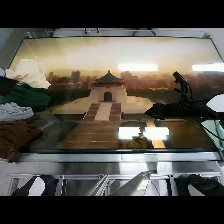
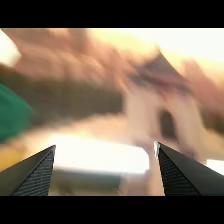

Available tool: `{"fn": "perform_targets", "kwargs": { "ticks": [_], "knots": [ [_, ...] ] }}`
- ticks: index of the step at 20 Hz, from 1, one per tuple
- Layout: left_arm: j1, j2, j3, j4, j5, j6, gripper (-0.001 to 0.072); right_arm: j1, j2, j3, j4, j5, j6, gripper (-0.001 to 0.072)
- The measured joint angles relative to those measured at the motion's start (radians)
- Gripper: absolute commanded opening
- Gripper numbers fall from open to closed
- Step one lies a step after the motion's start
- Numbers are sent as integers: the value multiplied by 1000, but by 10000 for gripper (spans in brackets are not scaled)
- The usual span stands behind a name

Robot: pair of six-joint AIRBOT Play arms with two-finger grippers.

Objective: Fold the shirts.

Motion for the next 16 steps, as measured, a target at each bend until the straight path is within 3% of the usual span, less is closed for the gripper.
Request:
{"fn": "perform_targets", "kwargs": {
  "ticks": [3, 7, 12, 16],
  "knots": [
    [30, -238, 222, 44, 104, 56, 720, 0, -3, 0, 0, -2, 0, 26],
    [-15, -620, 534, 162, 148, 90, 720, 0, -8, 0, 0, -1, 0, 26],
    [-125, -1019, 830, 389, 169, 77, 720, 0, -9, 0, 0, -1, 0, 27],
    [-190, -1215, 936, 568, 188, 36, 720, 0, -9, 0, 0, -1, 0, 26]
  ]
}}
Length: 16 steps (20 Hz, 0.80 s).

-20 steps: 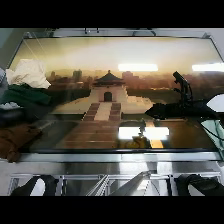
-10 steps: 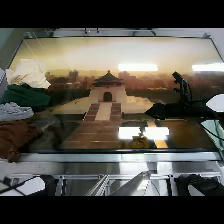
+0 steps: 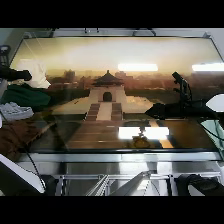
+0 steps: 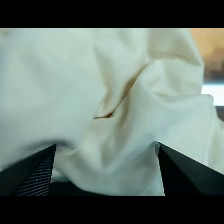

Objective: Fold the shirts.

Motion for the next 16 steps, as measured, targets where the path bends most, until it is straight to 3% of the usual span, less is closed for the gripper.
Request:
{"fn": "perform_targets", "kwargs": {
  "ticks": [1, 2, 3, 4, 10, 13, 16],
  "knots": [
    [-11, -31, 11, 23, 4, -6, 720, 0, 0, 0, 0, 0, 0, 26],
    [-22, -57, 19, 43, 12, -8, 635, 0, 0, 0, 0, 0, 0, 26],
    [-32, -73, 26, 59, 19, -15, 365, 0, 0, 0, 0, 0, 0, 26],
    [-42, -84, 31, 71, 24, -16, 3, 0, 0, 0, 0, 1, 0, 26],
    [-124, 13, 37, 43, 4, -30, 23, 0, 0, 0, 0, 0, 0, 26],
    [-187, 132, 38, -121, -45, 2, 23, 0, 0, 0, 0, 0, 0, 26],
    [-288, 265, 35, -328, -179, 50, 23, 0, 0, 0, 0, 0, 0, 26]
  ]
}}
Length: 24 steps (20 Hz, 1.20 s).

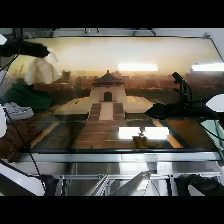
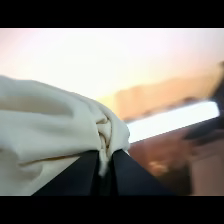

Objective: Fold the shirts.

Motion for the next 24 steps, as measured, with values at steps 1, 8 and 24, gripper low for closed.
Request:
{"fn": "perform_targets", "kwargs": {
  "ticks": [1, 8, 24],
  "knots": [
    [-38, 37, -12, -48, -51, 3, 23, 0, 0, 0, 0, 0, 0, 26],
    [-344, 208, -284, -182, -266, -74, 658, 0, 0, 0, 0, 0, 0, 27],
    [-202, 147, -678, -208, -176, -187, 647, 0, -2, 0, 8, -29, 0, 467]
  ]
}}
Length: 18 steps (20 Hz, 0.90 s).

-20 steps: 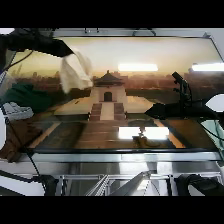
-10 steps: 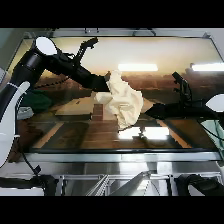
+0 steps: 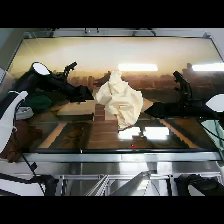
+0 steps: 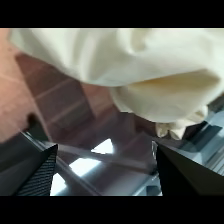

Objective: Fold the shirts.

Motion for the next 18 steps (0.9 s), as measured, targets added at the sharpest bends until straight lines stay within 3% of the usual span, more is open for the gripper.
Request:
{"fn": "perform_targets", "kwargs": {
  "ticks": [1, 4, 7, 8, 9, 10, 18],
  "knots": [
    [11, -32, -1, -10, 20, 10, 647, 0, -5, 0, 0, -10, 0, 472],
    [23, -140, 48, -73, 49, 49, 647, 0, -36, 0, 5, -35, 3, 367],
    [3, -254, 151, -126, 56, 71, 626, 0, -76, 0, 17, -51, 7, 368],
    [-5, -285, 186, -141, 54, 74, 431, 0, -85, 0, 20, -56, 8, 374],
    [-15, -315, 222, -143, 55, 75, 157, 0, -91, 0, 23, -61, 11, 439],
    [-23, -344, 260, -145, 53, 75, 1, -1, -96, 0, 24, -66, 11, 524],
    [-7, -400, 431, -163, -50, 63, -2, -42, -214, -66, 9, -61, 55, 517]
  ]
}}
